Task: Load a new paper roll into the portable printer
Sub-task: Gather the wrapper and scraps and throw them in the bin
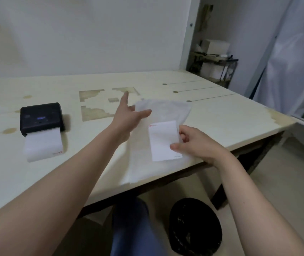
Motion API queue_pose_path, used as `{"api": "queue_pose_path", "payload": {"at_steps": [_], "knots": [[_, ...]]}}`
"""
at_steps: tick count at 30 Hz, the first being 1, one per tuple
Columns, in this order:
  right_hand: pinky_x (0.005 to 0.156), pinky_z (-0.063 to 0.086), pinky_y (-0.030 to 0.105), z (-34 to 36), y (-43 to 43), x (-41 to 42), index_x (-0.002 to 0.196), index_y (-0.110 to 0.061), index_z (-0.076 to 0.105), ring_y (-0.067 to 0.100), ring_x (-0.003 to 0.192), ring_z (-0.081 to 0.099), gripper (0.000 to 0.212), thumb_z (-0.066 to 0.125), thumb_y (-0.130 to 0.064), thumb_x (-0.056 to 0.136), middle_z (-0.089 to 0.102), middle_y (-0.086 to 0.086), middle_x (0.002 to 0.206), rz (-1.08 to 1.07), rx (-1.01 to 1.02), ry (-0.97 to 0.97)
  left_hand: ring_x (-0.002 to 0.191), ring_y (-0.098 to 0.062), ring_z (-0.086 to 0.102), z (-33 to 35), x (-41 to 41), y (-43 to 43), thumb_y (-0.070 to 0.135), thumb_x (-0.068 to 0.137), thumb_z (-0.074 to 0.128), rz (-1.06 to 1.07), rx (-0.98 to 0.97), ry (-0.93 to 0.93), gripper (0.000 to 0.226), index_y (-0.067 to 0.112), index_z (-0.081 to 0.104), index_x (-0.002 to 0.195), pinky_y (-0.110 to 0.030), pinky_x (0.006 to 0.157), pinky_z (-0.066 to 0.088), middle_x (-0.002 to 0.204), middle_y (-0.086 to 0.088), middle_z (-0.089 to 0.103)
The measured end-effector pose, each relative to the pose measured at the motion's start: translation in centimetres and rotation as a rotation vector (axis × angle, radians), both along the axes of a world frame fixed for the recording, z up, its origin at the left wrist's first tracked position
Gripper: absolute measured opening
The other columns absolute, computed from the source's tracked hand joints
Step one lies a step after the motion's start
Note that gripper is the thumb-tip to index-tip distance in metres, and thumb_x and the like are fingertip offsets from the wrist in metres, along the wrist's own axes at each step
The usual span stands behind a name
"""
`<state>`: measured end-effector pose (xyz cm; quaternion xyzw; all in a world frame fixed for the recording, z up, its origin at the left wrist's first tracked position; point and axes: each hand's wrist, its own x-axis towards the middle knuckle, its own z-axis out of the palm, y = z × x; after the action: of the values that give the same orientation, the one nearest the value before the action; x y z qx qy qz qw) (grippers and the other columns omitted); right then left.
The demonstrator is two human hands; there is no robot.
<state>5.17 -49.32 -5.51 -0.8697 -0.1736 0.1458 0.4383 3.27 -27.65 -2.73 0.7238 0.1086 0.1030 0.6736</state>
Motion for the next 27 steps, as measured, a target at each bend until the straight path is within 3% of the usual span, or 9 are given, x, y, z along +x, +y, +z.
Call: {"api": "queue_pose_path", "payload": {"at_steps": [3,5,7,10,13,18,20,23,27], "knots": [[0.091,0.056,0.046,-1.7,-3.6,-0.1,0.129,-0.013,0.049,0.025,0.099,0.070,0.066,0.082,-0.023,0.073,0.069,0.009,0.120,-0.213,0.137,0.075,0.103,-0.024,0.068,-0.8,-1.8,-3.7,0.000,0.081,0.068,-0.037,0.128,-0.124,0.058,0.032,0.063,0.130,-0.047,0.095,0.055,0.119,-0.005,0.069],[0.093,0.055,0.042,-2.6,-5.7,-0.5,0.142,-0.014,0.035,0.026,0.106,0.068,0.076,0.077,-0.005,0.080,0.065,0.011,0.125,-0.310,0.362,0.157,0.094,-0.026,0.072,-1.6,-3.1,-6.2,0.000,0.082,0.067,-0.099,0.221,-0.160,0.046,0.034,0.073,0.113,-0.045,0.087,0.059,0.109,0.000,0.074],[0.085,0.057,0.038,-3.1,-7.6,-1.3,0.142,-0.021,0.035,0.025,0.104,0.069,0.074,0.070,0.007,0.083,0.068,0.010,0.120,-0.324,0.477,0.188,0.085,-0.021,0.074,-2.7,-4.4,-8.7,0.004,0.083,0.067,-0.188,0.323,-0.165,0.040,0.035,0.075,0.108,-0.036,0.077,0.062,0.098,0.006,0.076],[0.072,0.058,0.033,-4.5,-10.0,-2.4,0.115,-0.012,0.058,0.023,0.092,0.070,0.043,0.059,0.017,0.083,0.070,0.011,0.108,-0.361,0.514,0.170,0.076,-0.010,0.069,-4.8,-5.9,-12.2,0.008,0.084,0.066,-0.335,0.436,-0.143,0.035,0.034,0.075,0.105,-0.018,0.071,0.053,0.086,0.013,0.071],[0.074,0.057,0.039,-7.7,-11.9,-2.7,0.098,-0.003,0.064,0.025,0.078,0.068,0.027,0.061,0.017,0.081,0.070,0.018,0.094,-0.526,0.462,0.216,0.075,0.003,0.062,-8.0,-6.4,-14.9,0.006,0.083,0.066,-0.472,0.558,-0.073,0.036,0.032,0.076,0.107,-0.008,0.071,0.046,0.088,0.019,0.067],[0.061,0.052,0.031,-15.0,-13.7,-2.8,0.073,-0.009,0.060,0.023,0.066,0.061,0.029,0.050,0.016,0.082,0.065,0.013,0.076,-0.719,0.341,0.335,0.111,-0.018,0.066,-14.8,-6.0,-17.2,0.002,0.087,0.056,-0.577,0.702,0.103,0.046,0.028,0.069,0.123,-0.031,0.099,0.050,0.120,-0.005,0.071],[0.062,0.051,0.031,-18.6,-14.1,-2.6,0.078,-0.010,0.065,0.027,0.071,0.063,0.027,0.049,0.011,0.084,0.066,0.015,0.081,-0.783,0.327,0.381,0.119,-0.020,0.062,-17.6,-5.4,-17.5,0.007,0.088,0.057,-0.613,0.757,0.218,0.048,0.029,0.064,0.130,-0.029,0.101,0.046,0.129,-0.005,0.067],[0.072,0.051,0.030,-23.4,-14.1,-2.9,0.107,-0.004,0.069,0.031,0.088,0.067,0.026,0.049,-0.001,0.090,0.071,0.017,0.100,-0.906,0.238,0.421,0.123,-0.024,0.059,-21.5,-4.6,-17.6,0.022,0.082,0.056,-0.691,0.815,0.351,0.052,0.030,0.060,0.133,-0.034,0.102,0.048,0.134,-0.001,0.064],[0.077,0.051,0.031,-27.6,-14.2,-4.1,0.112,-0.007,0.070,0.036,0.104,0.066,0.027,0.051,-0.006,0.093,0.070,0.018,0.113,-1.005,-0.036,0.385,0.123,-0.029,0.058,-24.4,-3.8,-17.9,0.020,0.090,0.057,-0.735,0.866,0.422,0.047,0.024,0.055,0.137,-0.036,0.100,0.048,0.134,-0.005,0.063]]}}
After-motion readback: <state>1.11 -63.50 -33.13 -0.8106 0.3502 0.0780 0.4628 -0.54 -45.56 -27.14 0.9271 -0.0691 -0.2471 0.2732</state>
